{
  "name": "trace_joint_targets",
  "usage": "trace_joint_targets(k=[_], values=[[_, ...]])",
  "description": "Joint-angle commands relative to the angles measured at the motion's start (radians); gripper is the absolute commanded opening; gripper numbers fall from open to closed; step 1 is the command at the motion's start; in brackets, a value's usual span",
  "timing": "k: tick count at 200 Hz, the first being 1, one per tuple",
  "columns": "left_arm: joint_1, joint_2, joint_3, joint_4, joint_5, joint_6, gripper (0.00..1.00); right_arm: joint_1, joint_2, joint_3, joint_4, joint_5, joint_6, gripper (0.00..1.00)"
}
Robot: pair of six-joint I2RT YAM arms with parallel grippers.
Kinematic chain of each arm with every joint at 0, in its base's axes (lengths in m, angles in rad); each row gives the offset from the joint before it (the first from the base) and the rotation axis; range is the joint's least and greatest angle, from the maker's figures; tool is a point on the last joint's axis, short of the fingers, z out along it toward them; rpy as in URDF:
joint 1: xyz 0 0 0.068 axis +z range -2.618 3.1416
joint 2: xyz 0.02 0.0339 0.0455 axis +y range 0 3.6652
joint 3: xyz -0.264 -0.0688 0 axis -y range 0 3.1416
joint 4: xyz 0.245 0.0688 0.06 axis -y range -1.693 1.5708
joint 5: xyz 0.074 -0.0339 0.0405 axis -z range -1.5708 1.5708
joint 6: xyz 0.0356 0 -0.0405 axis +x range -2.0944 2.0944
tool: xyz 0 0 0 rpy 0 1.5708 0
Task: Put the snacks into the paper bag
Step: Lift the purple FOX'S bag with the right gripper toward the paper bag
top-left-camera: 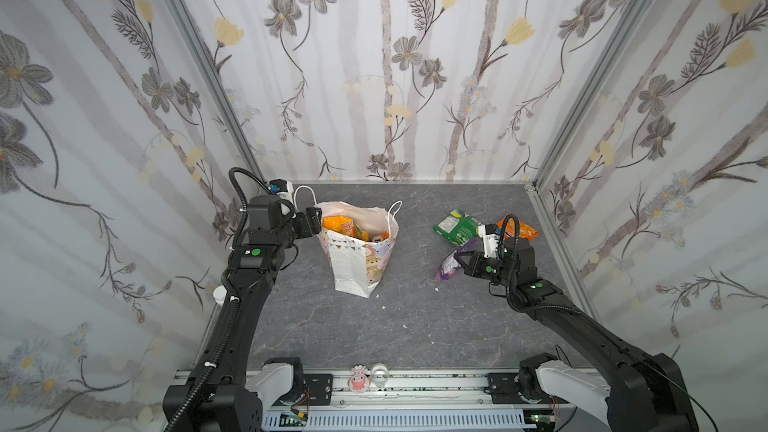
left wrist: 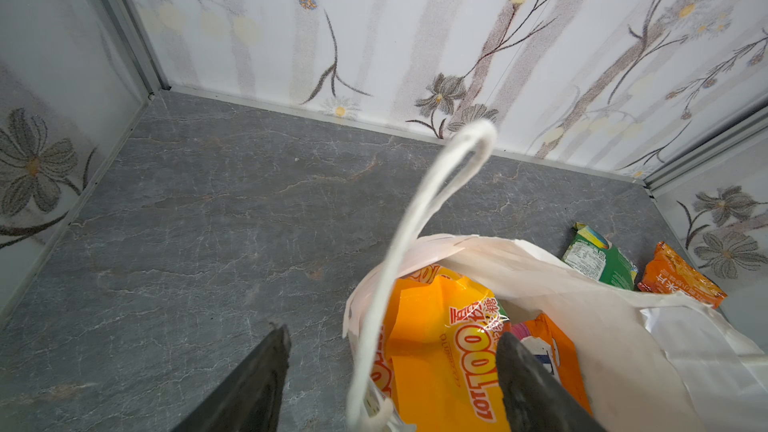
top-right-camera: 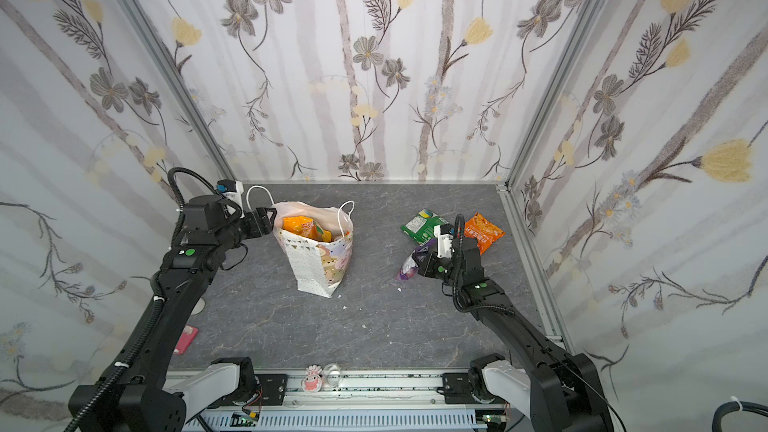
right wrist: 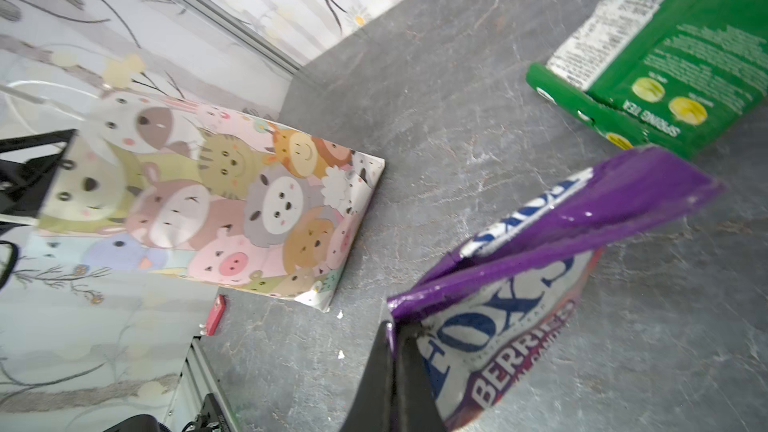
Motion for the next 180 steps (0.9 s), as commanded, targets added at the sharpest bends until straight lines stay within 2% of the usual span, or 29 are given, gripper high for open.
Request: trace_joint_targets(k=[1,50,89,143,180], values=[[0.0,-0.003,-0.003,0.029,0.01,0.002,0.78,0.005,-0.016,0.066,0.006,-0.065,-0.013,0.0],[0.003,-0.004,0.0,0.03,0.011,0.003,0.78,0.03,-0.035,0.278,-0.123,-0.06,-0.059,0.0],[0.002,-0.007,0.0,0.031,0.015,0.002,0.78,0.062,-0.032,0.384,-0.15,-0.055,-0.064,0.0],[0.001,-0.01,0.0,0.031,0.026,0.002,0.78,0.158,0.077,0.655,-0.276,-0.03,-0.119,0.0],[0.0,-0.013,-0.003,0.034,0.038,-0.002,0.78,0.237,0.136,0.79,-0.261,-0.027,-0.099,0.0]])
